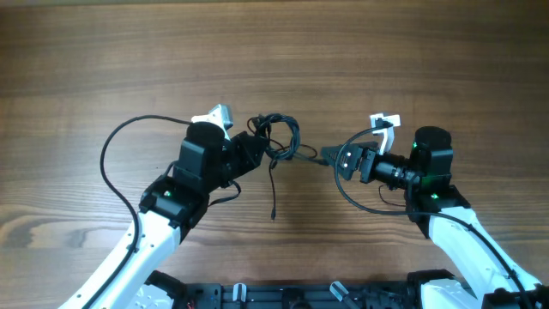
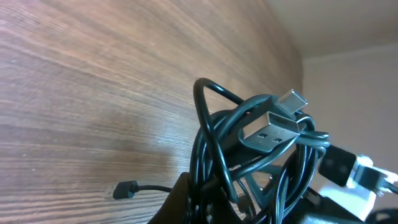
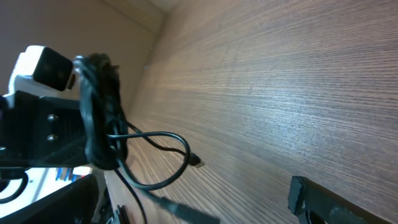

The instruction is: Untangle cables

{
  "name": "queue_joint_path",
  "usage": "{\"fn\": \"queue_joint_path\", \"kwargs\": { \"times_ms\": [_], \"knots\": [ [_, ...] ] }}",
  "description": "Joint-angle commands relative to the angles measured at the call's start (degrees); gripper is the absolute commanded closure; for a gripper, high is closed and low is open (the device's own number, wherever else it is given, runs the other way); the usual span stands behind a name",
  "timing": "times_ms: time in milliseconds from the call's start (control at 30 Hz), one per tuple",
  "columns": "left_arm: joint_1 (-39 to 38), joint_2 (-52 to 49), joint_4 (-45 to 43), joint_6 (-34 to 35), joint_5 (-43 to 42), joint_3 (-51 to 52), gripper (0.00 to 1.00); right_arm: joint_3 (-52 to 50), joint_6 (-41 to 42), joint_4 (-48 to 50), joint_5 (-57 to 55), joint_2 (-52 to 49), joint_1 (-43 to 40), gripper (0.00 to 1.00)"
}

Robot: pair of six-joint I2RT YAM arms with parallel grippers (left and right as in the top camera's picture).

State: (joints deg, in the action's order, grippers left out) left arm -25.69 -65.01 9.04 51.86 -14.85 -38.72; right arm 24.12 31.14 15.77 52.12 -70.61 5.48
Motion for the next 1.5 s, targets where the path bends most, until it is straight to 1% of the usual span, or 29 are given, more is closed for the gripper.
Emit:
{"fn": "queue_joint_path", "kwargs": {
  "times_ms": [0,67,167,300,333,367,567,667,767,800,833,867,900,933,1000,1067,1100,1167,1233,1300,1333,1400,1467],
  "knots": [
    [0.46,-2.62,0.48,5.97,1.42,-0.35,0.96,0.26,-2.99,0.28,2.38,-0.22,0.85,0.0],
    [0.46,-3.61,0.44,7.15,0.81,-0.35,0.96,0.26,-3.76,0.48,-0.09,-0.28,3.3,0.0],
    [0.46,-3.74,0.48,6.88,-2.34,-0.35,0.96,0.26,-2.82,0.04,-7.41,-0.33,7.02,0.0],
    [0.46,-3.74,0.2,6.93,-3.58,-0.35,0.96,0.26,-2.19,-1.38,-13.7,-0.33,10.58,0.0],
    [0.46,-3.74,-0.24,6.91,-5.33,-0.35,0.96,0.26,0.15,-2.84,-17.75,-0.33,10.97,0.0],
    [0.44,-3.74,-0.44,6.91,-7.13,-0.35,0.96,0.26,1.05,-3.56,-19.39,-0.33,10.97,0.0],
    [0.42,-3.74,-0.63,6.93,-11.78,-0.35,0.96,0.26,2.01,-3.82,-19.96,-0.33,11.08,0.0],
    [0.44,-3.74,-0.87,6.91,-11.78,-0.35,0.96,0.26,1.18,-3.91,-16.76,-0.33,11.08,0.0],
    [0.42,-3.74,-4.92,5.86,-11.08,-0.35,0.96,0.26,-0.13,-6.12,-12.74,-0.33,11.08,0.0],
    [0.42,-3.74,-9.14,0.92,-11.85,-0.35,0.96,0.24,-0.61,-7.61,-11.61,-0.33,11.08,0.0],
    [0.44,-3.74,-12.24,-1.31,-13.31,-0.35,0.96,0.24,-1.27,-8.68,-10.45,-0.33,11.08,0.0],
    [0.42,-3.74,-15.08,-1.57,-15.06,-0.35,0.96,0.24,-1.16,-9.46,-10.56,-0.35,11.08,0.0],
    [0.42,-3.74,-17.25,-1.57,-17.38,-0.35,0.96,0.24,-0.83,-9.7,-11.56,-0.55,11.08,0.03],
    [0.42,-3.74,-19.12,-1.57,-20.02,-0.35,0.96,0.24,0.63,-9.94,-13.68,-0.87,11.08,0.05],
    [0.48,-3.74,-22.56,-1.57,-24.63,-0.35,0.96,0.24,6.56,-12.0,-20.96,-2.01,11.06,0.05],
    [0.66,-3.67,-24.0,-1.97,-26.99,-0.35,0.96,0.24,9.86,-12.72,-22.58,-3.15,10.88,0.05],
    [1.68,-3.48,-24.35,-2.01,-27.91,-0.35,0.96,0.24,11.43,-13.16,-22.8,-3.63,10.27,0.07],
    [6.43,-3.17,-26.34,-1.97,-31.91,-0.35,0.96,0.24,14.93,-15.78,-23.89,-4.22,7.98,0.08],
    [11.63,-3.13,-28.13,-1.95,-37.38,-0.35,0.96,0.24,14.97,-17.27,-23.91,-4.24,5.55,0.08],
    [16.26,-3.13,-28.02,-1.88,-41.18,-0.35,0.96,0.24,14.93,-18.62,-25.03,-4.26,3.48,0.08],
    [18.01,-3.13,-27.3,-1.68,-41.57,-0.35,0.96,0.24,14.95,-19.54,-26.91,-4.24,3.1,0.08],
    [18.43,-3.15,-27.23,-1.7,-40.83,-0.35,0.96,0.24,14.97,-19.8,-27.78,-4.24,3.1,0.08],
    [18.43,-3.21,-26.95,-1.68,-40.37,-0.35,0.96,0.24,13.46,-18.86,-27.19,-4.24,3.1,0.0]
  ]
}}
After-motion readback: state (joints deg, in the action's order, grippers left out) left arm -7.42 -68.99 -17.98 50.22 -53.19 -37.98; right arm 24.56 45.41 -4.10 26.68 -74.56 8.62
